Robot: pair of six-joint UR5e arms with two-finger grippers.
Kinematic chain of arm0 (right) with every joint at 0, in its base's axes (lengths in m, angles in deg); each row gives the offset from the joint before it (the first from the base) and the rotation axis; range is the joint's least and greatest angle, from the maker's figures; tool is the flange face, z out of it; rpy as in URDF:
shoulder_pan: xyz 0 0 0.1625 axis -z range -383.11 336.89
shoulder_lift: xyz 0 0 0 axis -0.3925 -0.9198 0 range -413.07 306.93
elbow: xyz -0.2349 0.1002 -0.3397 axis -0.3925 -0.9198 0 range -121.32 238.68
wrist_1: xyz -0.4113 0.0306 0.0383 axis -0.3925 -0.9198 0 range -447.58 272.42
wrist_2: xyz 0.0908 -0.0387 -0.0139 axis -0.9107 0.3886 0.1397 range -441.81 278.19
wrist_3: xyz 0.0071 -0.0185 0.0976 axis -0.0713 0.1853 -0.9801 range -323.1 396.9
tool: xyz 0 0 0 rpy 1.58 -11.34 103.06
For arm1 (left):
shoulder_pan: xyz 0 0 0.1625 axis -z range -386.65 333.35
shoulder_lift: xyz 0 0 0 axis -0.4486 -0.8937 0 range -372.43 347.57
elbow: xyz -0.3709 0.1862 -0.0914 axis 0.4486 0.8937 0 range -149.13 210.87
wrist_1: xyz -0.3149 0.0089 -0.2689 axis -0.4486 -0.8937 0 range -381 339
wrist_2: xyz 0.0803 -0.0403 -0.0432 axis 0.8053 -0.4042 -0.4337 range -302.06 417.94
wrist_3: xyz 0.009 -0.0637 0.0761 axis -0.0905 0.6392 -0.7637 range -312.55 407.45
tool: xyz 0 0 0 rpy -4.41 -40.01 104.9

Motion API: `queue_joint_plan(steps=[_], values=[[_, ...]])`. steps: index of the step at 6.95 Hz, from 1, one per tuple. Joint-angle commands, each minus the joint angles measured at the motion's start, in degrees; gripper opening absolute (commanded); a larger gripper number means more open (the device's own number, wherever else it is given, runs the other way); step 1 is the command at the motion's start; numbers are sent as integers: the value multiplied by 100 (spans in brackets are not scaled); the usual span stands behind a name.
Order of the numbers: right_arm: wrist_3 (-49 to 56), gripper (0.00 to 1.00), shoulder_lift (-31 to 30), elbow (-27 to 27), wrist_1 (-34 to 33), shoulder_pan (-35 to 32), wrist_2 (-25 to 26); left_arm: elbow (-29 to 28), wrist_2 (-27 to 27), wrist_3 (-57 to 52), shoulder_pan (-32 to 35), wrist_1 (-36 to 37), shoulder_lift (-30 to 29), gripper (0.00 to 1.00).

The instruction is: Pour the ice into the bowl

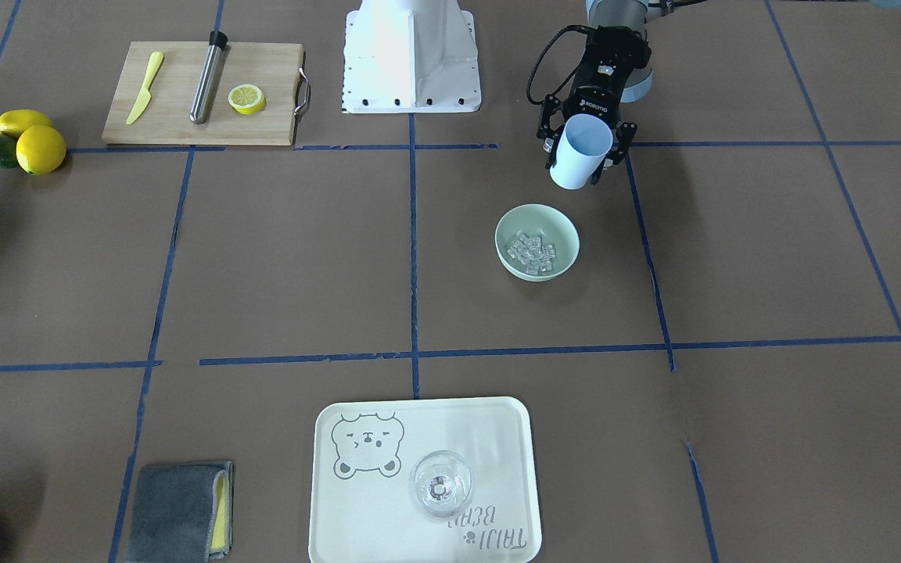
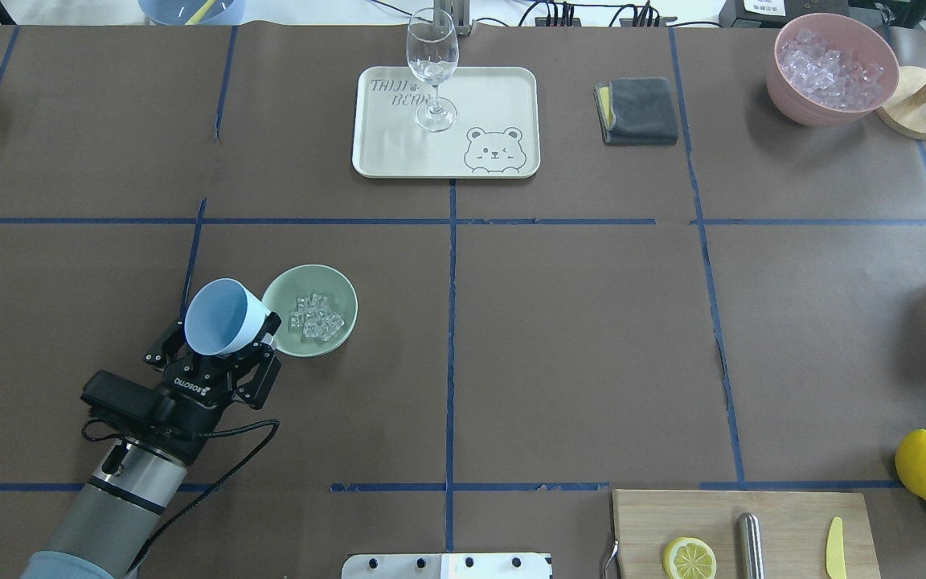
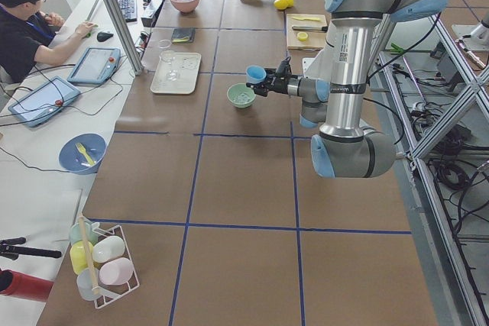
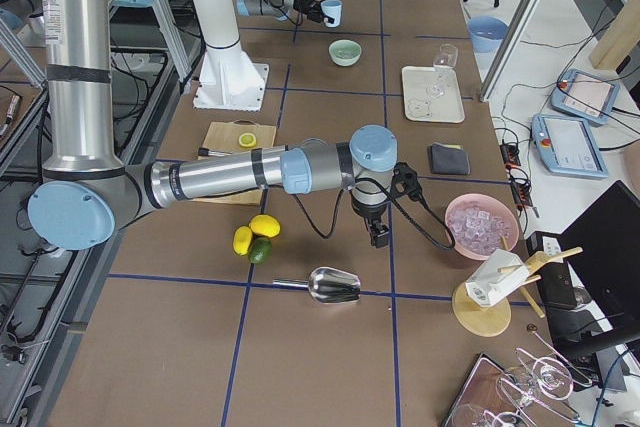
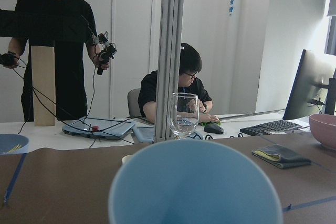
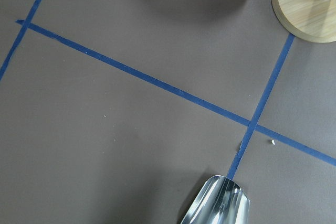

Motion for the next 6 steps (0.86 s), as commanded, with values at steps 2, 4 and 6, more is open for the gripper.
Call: queue_joint_plan(steps=[2, 4, 6], values=[[0, 100, 0, -8, 0, -6, 0, -3, -136, 618, 211, 9, 792, 0], [0, 100, 0, -8, 0, -14, 0, 6, -1188, 1235, 518, -489, 967, 0], [0, 100, 9, -8, 0, -14, 0, -2, -2100, 1628, 1035, -457, 1440, 0]])
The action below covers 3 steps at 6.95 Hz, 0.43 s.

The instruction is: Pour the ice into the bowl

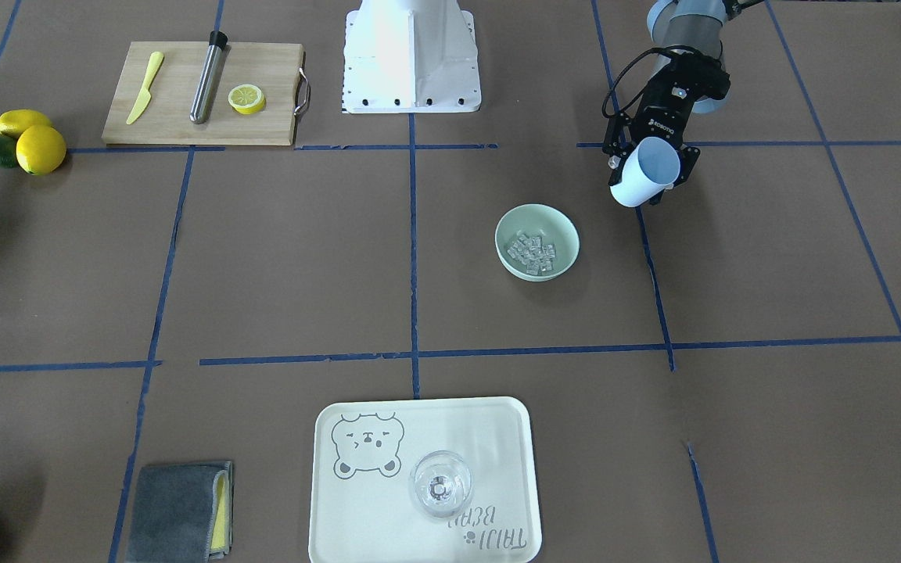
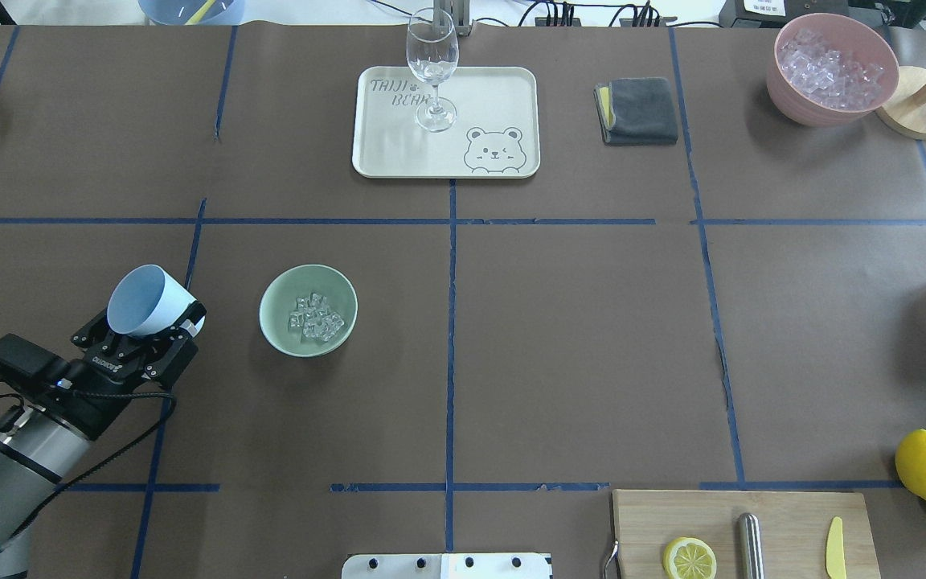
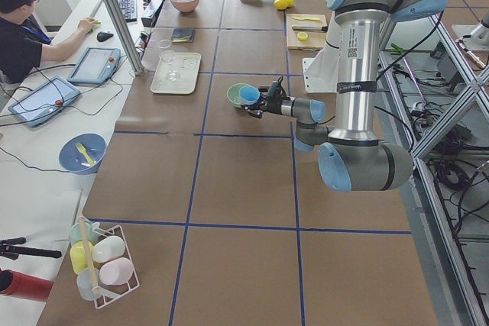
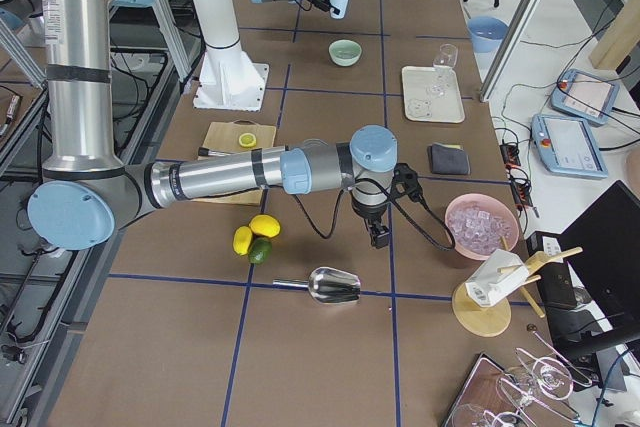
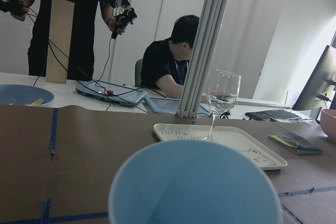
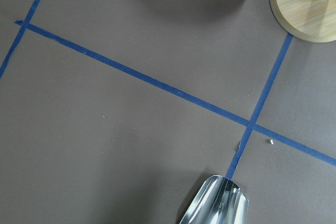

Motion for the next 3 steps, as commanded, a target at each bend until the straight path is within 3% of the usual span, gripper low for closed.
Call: queue_joint_plan(steps=[1, 3], values=[[0, 100, 3, 4, 0, 0, 0, -66, -754, 578, 530, 176, 556, 0], [0, 100, 3, 13, 0, 0, 0, -93, -738, 1244, 1066, 1514, 708, 0]])
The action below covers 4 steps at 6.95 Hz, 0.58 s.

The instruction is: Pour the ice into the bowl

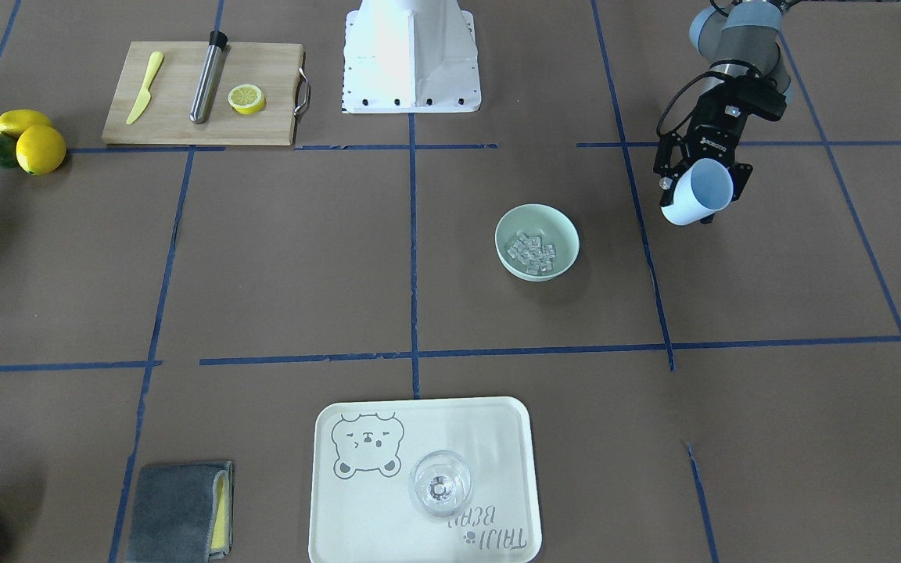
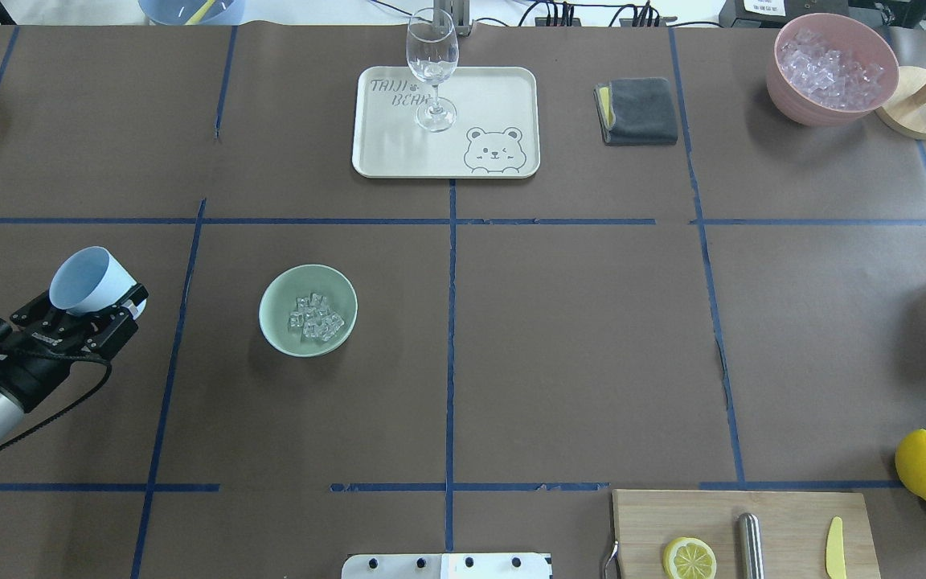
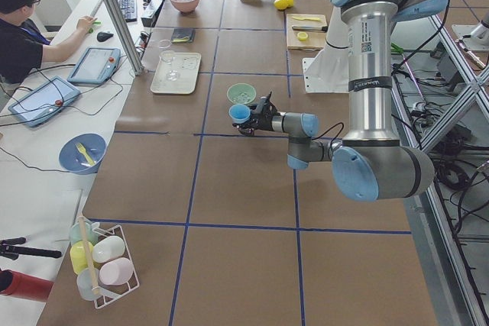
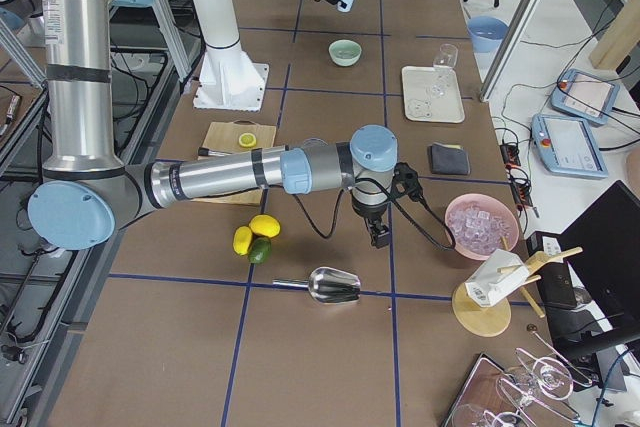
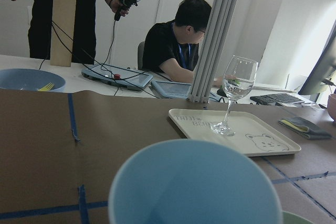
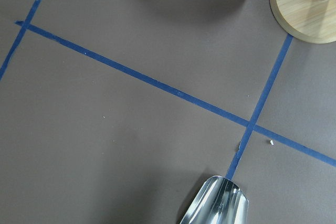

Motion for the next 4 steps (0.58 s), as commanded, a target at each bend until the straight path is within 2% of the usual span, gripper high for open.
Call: queue_joint_plan(steps=[1, 2, 4], values=[[-9, 100, 0, 7, 9, 0, 0, -128, 82, 779, 361, 1166, 96, 0], [-9, 100, 0, 7, 9, -18, 0, -573, 457, 930, 362, 1161, 70, 0], [-9, 100, 18, 7, 0, -26, 0, -953, 662, 1229, 345, 1143, 26, 0]])
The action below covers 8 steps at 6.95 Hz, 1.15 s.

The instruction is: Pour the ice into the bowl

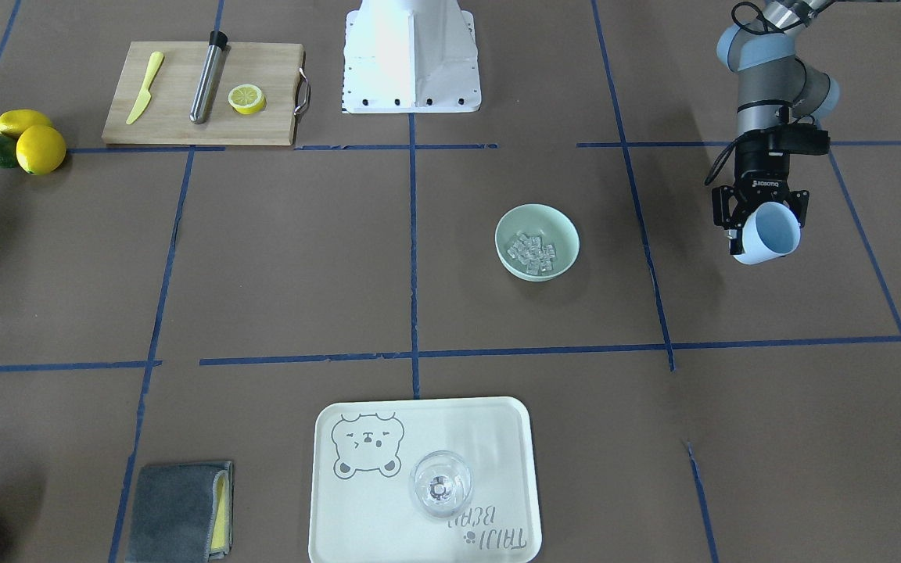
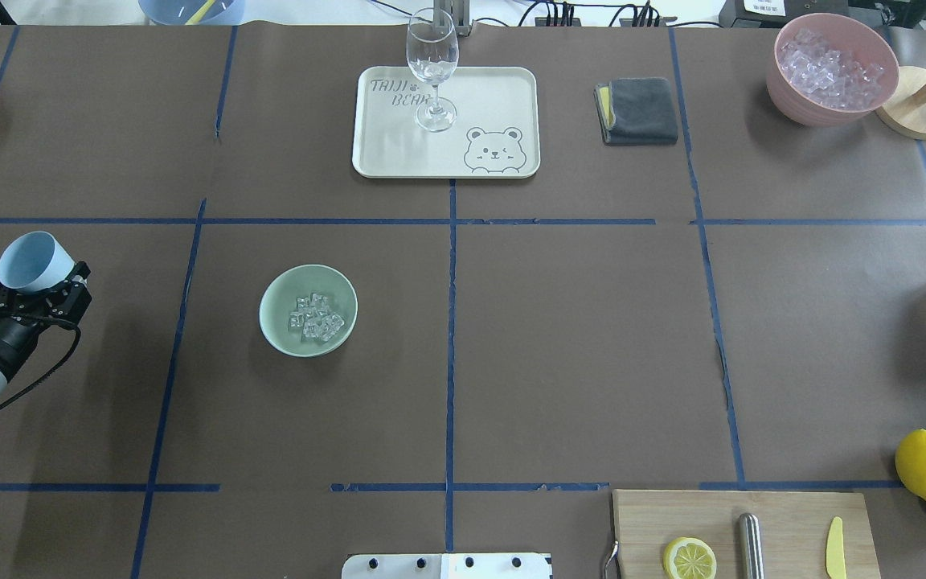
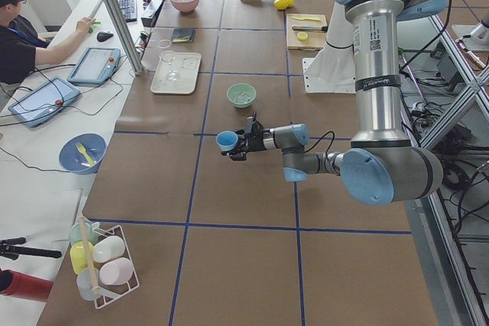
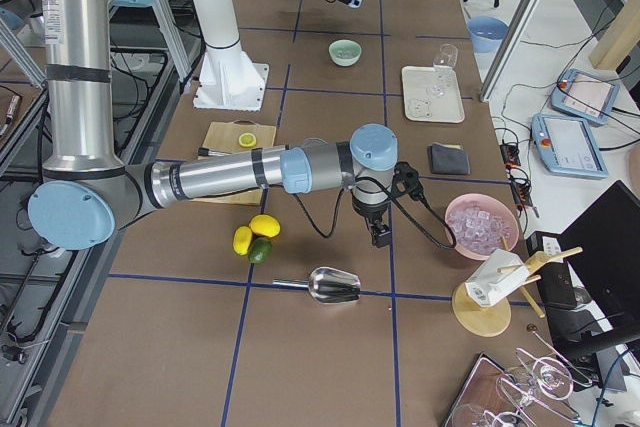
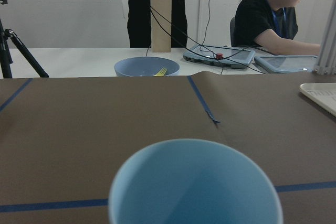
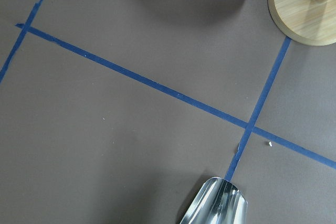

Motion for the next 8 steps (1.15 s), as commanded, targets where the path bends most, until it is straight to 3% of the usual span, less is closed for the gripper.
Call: queue_joint_plan(steps=[1, 8], values=[[-9, 100, 6, -8, -7, -5, 9, -407, 311, 200, -24, -31, -66, 0], [0, 100, 6, -9, 2, -41, 9, -645, 383, 559, -252, 21, -198, 2]])
